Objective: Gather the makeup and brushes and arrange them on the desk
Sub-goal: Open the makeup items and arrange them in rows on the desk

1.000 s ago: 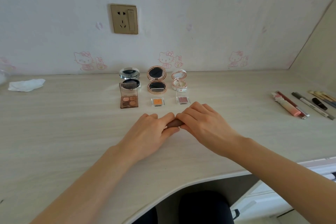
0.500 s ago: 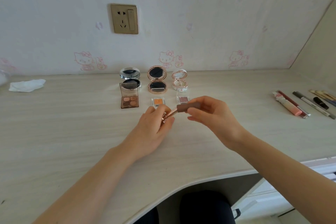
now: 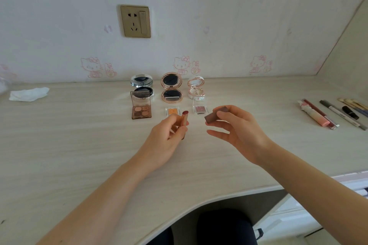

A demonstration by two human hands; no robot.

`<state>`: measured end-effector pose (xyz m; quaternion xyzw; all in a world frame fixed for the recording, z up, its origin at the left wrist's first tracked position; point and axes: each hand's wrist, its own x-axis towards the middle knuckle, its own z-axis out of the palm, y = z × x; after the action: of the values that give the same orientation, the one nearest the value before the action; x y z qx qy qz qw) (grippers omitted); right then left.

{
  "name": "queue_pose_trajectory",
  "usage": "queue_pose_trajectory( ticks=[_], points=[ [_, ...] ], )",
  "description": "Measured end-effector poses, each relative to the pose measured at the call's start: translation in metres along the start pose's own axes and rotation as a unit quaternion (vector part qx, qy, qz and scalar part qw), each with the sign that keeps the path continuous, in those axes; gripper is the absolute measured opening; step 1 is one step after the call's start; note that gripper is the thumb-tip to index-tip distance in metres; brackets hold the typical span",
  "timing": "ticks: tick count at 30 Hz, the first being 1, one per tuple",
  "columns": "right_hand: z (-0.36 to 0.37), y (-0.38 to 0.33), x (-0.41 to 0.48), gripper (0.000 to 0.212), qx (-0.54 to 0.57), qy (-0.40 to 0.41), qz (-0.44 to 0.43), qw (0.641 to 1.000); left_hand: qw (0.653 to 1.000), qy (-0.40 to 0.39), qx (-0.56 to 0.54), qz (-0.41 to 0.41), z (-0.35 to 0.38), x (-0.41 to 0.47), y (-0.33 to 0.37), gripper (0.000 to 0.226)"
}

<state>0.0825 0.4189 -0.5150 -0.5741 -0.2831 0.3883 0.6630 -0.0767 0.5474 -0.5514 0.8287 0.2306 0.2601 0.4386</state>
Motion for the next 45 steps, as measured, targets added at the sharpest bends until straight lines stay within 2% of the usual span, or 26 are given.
queue_pose_trajectory(
  ticks=[5, 12, 18, 23, 26, 31, 37, 45],
  points=[
    [0.0, 0.003, -0.003, 0.016, -0.085, -0.021, -0.002, 0.996, 0.999, 0.034, -0.03, -0.005, 0.002, 0.0, 0.005, 0.004],
    [-0.012, 0.001, -0.001, 0.035, -0.235, 0.011, -0.061, 0.97, 0.998, 0.059, 0.003, -0.002, 0.013, 0.011, 0.017, 0.015],
    [-0.039, -0.012, 0.02, 0.021, -0.288, 0.033, -0.086, 0.953, 0.997, 0.051, 0.048, 0.021, 0.033, 0.055, 0.041, 0.018],
    [-0.062, -0.019, 0.054, 0.023, -0.344, 0.066, -0.11, 0.93, 0.995, 0.076, 0.061, 0.024, 0.053, 0.113, 0.052, 0.023],
    [-0.073, -0.019, 0.077, 0.025, -0.367, 0.088, -0.117, 0.919, 0.992, 0.088, 0.091, 0.014, 0.066, 0.147, 0.048, 0.018],
    [-0.088, -0.014, 0.115, 0.026, -0.347, 0.136, -0.136, 0.918, 0.965, 0.128, 0.228, -0.013, 0.081, 0.189, 0.031, 0.024],
    [-0.094, -0.003, 0.145, 0.037, -0.387, 0.125, -0.136, 0.903, 0.964, 0.123, 0.233, -0.043, 0.093, 0.215, 0.029, 0.022],
    [-0.097, 0.008, 0.167, 0.027, -0.432, 0.108, -0.154, 0.882, 0.964, 0.103, 0.232, -0.075, 0.099, 0.225, 0.014, 0.029]
  ],
)
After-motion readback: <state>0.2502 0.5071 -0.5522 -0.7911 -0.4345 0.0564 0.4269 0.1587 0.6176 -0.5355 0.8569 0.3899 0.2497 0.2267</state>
